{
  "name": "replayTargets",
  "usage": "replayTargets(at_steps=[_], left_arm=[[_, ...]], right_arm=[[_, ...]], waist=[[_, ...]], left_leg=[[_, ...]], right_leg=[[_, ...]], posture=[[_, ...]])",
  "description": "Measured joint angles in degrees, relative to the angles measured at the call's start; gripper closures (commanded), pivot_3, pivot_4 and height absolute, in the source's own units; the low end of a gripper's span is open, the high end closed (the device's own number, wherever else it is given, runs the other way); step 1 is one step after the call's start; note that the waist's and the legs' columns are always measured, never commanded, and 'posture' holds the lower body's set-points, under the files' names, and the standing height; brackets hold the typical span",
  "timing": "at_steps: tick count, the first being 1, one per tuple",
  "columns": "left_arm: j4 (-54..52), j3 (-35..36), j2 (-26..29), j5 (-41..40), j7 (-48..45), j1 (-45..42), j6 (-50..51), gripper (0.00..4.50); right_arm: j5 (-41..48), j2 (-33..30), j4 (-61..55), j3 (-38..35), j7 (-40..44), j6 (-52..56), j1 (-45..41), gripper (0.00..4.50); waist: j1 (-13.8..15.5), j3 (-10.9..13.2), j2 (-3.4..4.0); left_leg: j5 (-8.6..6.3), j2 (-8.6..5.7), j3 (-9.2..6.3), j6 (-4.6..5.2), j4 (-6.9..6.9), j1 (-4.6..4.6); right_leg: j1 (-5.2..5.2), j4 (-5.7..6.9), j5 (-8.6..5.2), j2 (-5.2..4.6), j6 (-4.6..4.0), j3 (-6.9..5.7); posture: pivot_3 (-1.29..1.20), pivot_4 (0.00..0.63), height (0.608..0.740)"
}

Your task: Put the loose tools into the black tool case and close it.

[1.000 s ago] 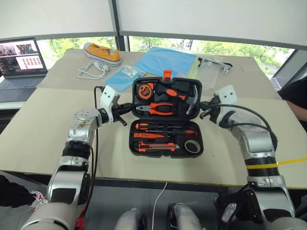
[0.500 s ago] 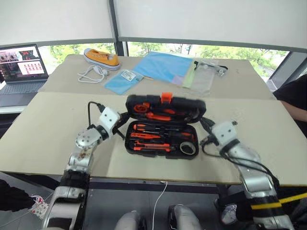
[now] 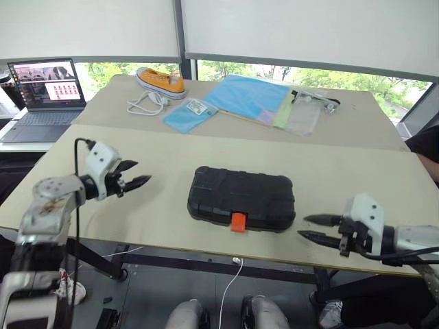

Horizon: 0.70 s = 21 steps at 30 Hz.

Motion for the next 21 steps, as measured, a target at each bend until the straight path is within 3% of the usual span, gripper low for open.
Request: replayTargets(at_steps=[2,5,11,15,21], left_arm=[[7.51,-3.74,-3.75,3.05,-1.34,-6.52,-5.00,3.45],[20.32,-9.55,-10.48,7.96,-2.35,-15.54,-13.73,4.44],[37.92,-14.18,-17.75,14.66,-2.81,-26.39,-24.71,4.44],[40.48,-14.60,-17.31,15.67,-8.35,-27.51,-29.63,4.44],[34.21,-15.27,-13.52,13.46,-28.55,-23.90,-29.44,4.44]], right_arm=[[-0.80,0.03,-0.63,2.08,0.31,-0.06,-0.32,4.44],[-3.63,0.07,-1.69,7.26,0.59,-0.54,-1.97,4.50],[-9.41,2.43,0.06,13.36,-1.32,-1.38,-8.39,4.50],[-13.59,2.82,4.00,15.12,-2.58,-2.24,-10.49,4.50],[-18.35,8.19,15.44,13.91,-10.59,-2.52,-18.26,4.50]], waist=[[0.13,-0.01,-0.01],[-0.15,-0.02,-0.16],[-1.69,0.09,-0.41],[-2.10,0.08,-0.41],[-2.91,0.00,-0.25]], left_leg=[[-0.08,-0.06,0.02,0.16,0.26,-0.14],[-0.18,-0.18,0.12,0.36,0.47,-0.41],[-0.24,-0.17,0.22,0.46,0.45,-0.60],[-0.24,-0.04,0.22,0.44,0.38,-0.58],[-0.24,-0.10,0.40,0.40,0.41,-0.46]], right_leg=[[0.00,0.01,0.09,-0.03,0.00,0.00],[-0.09,-0.14,0.38,-0.03,0.01,-0.05],[-0.14,-0.35,0.53,0.02,0.12,-0.18],[-0.12,-0.75,0.52,-0.03,0.12,-0.23],[-0.12,-0.67,0.36,-0.33,0.47,-0.13]], posture=[[0.00,0.150,0.718],[0.00,0.150,0.718],[0.00,0.150,0.718],[0.00,0.150,0.718],[0.00,0.150,0.718]])
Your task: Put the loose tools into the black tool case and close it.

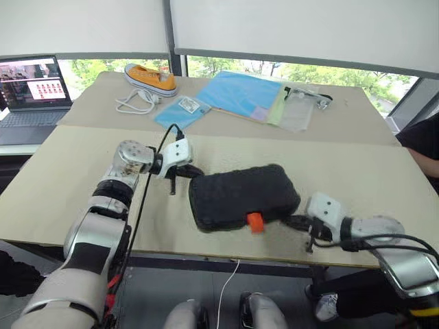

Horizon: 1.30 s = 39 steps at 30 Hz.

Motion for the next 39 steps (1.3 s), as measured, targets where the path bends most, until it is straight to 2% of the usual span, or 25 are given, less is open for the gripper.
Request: replayTargets(at_steps=[2,7,10,14,20,26,31,35,39], left_arm=[[-5.10,-0.02,0.01,-2.05,-4.05,2.97,1.46,4.44],[-9.69,1.70,-0.65,-4.40,-3.41,3.92,9.85,4.44],[-12.38,3.28,-0.65,-7.00,-3.32,3.50,16.73,4.44],[-21.13,3.60,-1.07,-9.36,-3.84,3.98,23.81,4.44],[-26.80,-1.12,-4.80,-7.22,-0.25,9.05,18.50,4.44],[-28.10,-3.30,-3.75,-5.68,0.70,9.34,13.64,4.44],[-28.64,-3.88,-3.69,-5.67,0.76,9.32,13.06,4.44],[-29.15,-4.56,-4.07,-5.64,1.27,9.27,12.80,4.44],[-29.36,-4.97,-4.32,-5.65,1.44,9.21,12.71,4.44]], right_arm=[[-0.97,-0.03,1.50,-1.32,-0.99,-0.47,-0.51,4.50],[0.53,-0.21,-1.40,-4.12,0.18,-0.63,2.35,4.50],[4.92,-0.54,-6.72,-7.80,1.89,2.08,4.63,4.50],[14.09,-0.81,-16.38,-12.86,3.10,9.50,7.52,4.50],[14.49,0.84,-20.59,-7.79,0.31,12.87,8.00,4.50],[9.57,-0.75,-16.66,-1.05,-1.46,15.01,5.59,4.50],[6.48,-0.43,-13.16,1.68,-3.06,15.88,4.45,4.50],[5.50,3.15,-11.11,2.70,-4.61,15.84,3.33,4.50],[5.71,2.68,-11.64,2.59,-4.18,16.00,3.68,4.50]], waist=[[0.20,-0.01,0.02],[0.68,0.00,0.03],[0.60,0.00,0.02],[0.68,-0.01,0.02],[0.73,-0.03,0.00],[0.74,-0.16,0.10],[0.75,-0.18,0.11],[0.84,-0.18,0.11],[0.97,-0.18,0.11]], left_leg=[[0.01,0.03,-0.09,-0.01,0.01,-0.05],[0.02,0.00,-0.12,0.01,0.03,-0.14],[0.02,0.02,-0.12,0.01,0.06,-0.13],[0.02,0.04,-0.17,0.01,0.09,-0.04],[0.02,0.05,-0.16,0.00,0.12,0.07],[0.02,0.01,-0.12,0.00,0.12,0.15],[0.02,0.00,-0.12,0.00,0.12,0.16],[0.02,-0.03,-0.12,0.01,0.13,0.14],[0.02,-0.03,-0.13,0.01,0.13,0.13]], right_leg=[[0.01,0.12,0.06,-0.13,-0.25,0.01],[-0.01,0.25,0.13,0.19,-0.38,-0.06],[0.01,0.22,0.04,0.27,-0.22,-0.04],[0.07,0.25,0.05,0.25,-0.24,0.05],[0.13,0.28,0.04,-0.04,-0.23,0.15],[0.14,0.39,-0.08,-0.21,-0.04,0.15],[0.11,0.55,-0.04,-0.22,-0.18,0.13],[0.12,0.54,-0.04,-0.23,-0.17,0.11],[0.12,0.53,-0.11,-0.24,-0.06,0.11]], posture=[[0.00,0.150,0.718],[0.00,0.150,0.718],[0.00,0.150,0.718],[0.00,0.150,0.718],[0.00,0.150,0.718],[0.00,0.150,0.718],[0.00,0.150,0.718],[0.00,0.150,0.718],[0.00,0.150,0.718]])
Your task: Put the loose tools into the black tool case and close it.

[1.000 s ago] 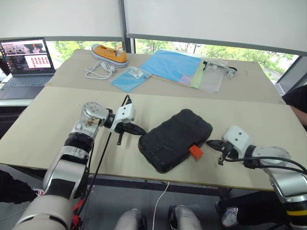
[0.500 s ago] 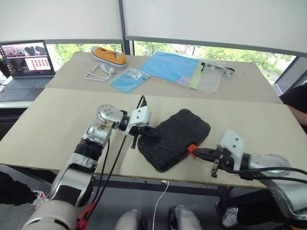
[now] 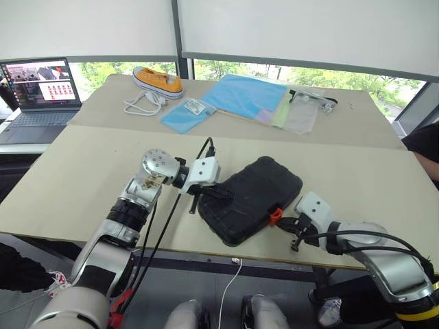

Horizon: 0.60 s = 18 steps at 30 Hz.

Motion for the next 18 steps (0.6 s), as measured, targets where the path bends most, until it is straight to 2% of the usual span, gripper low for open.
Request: replayTargets(at_steps=[8,13,18], left_arm=[[-0.21,-0.11,0.29,-0.03,0.38,-0.17,-0.20,4.44],[-0.17,-0.23,0.31,-0.03,0.58,-0.19,-0.27,4.44],[-0.04,-0.53,-0.21,-0.03,0.99,-0.24,-1.10,4.44]], right_arm=[[4.76,-9.72,-5.26,-11.31,6.08,2.44,4.82,4.50],[7.06,-7.83,-4.82,-12.08,5.79,3.69,-0.55,4.50],[7.04,-3.79,-4.74,-7.15,3.88,4.10,-4.35,4.50]], waist=[[0.48,-0.03,-0.02],[0.31,-0.03,-0.03],[0.44,-0.04,-0.03]], left_leg=[[-0.01,0.03,-0.02,0.02,0.01,-0.01],[-0.01,0.08,-0.03,0.02,0.01,0.02],[-0.01,0.05,-0.03,0.03,0.01,-0.02]], right_leg=[[0.02,-0.07,-0.01,0.01,0.02,-0.01],[0.01,-0.03,-0.02,0.02,0.03,0.00],[-0.01,-0.02,0.00,0.00,0.01,-0.01]], posture=[[0.00,0.150,0.718],[0.00,0.150,0.718],[0.00,0.150,0.718]])
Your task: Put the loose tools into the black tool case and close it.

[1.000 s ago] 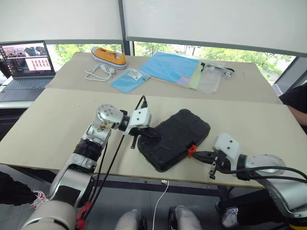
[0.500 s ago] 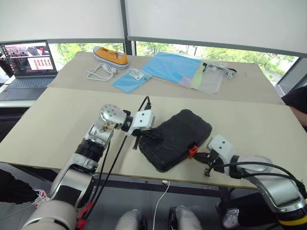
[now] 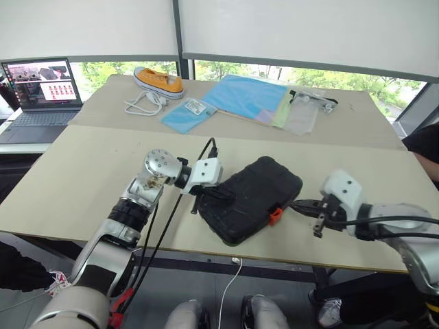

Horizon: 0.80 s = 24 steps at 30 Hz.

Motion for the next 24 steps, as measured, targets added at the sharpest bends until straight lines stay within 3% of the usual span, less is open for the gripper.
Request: replayTargets(at_steps=[7,13,19,24], left_arm=[[0.45,-0.02,-0.01,0.00,0.14,-0.11,-0.59,4.44],[0.80,-0.08,0.25,0.07,0.55,-0.12,-1.27,4.44],[0.98,-0.13,0.46,0.07,0.85,-0.13,-1.37,4.44],[1.57,-0.38,-0.18,0.07,1.07,-0.44,-1.61,4.44]], right_arm=[[-0.09,-0.18,-1.53,1.72,-0.73,0.61,2.15,4.50],[-0.11,-2.39,-3.81,-0.39,-1.67,1.84,9.27,4.50],[-0.01,-0.57,-3.99,-2.62,-4.28,2.74,12.24,4.50],[-0.27,2.82,-3.64,0.50,-5.86,2.74,12.66,4.50]], waist=[[0.13,-0.01,-0.01],[0.24,-0.05,-0.02],[0.30,-0.05,-0.02],[0.33,-0.05,-0.02]], left_leg=[[0.00,-0.03,-0.01,0.01,0.00,-0.01],[-0.01,-0.01,-0.02,0.01,0.00,-0.02],[0.00,0.01,-0.01,0.01,0.00,0.01],[0.00,0.00,-0.01,0.01,0.01,0.00]], right_leg=[[0.02,-0.04,0.04,-0.02,-0.07,-0.02],[0.02,-0.04,-0.01,-0.02,0.01,-0.02],[0.02,-0.03,-0.02,-0.02,0.03,-0.01],[0.01,-0.03,-0.02,-0.01,0.04,0.00]], posture=[[0.00,0.150,0.718],[0.00,0.150,0.718],[0.00,0.150,0.718],[0.00,0.150,0.718]])
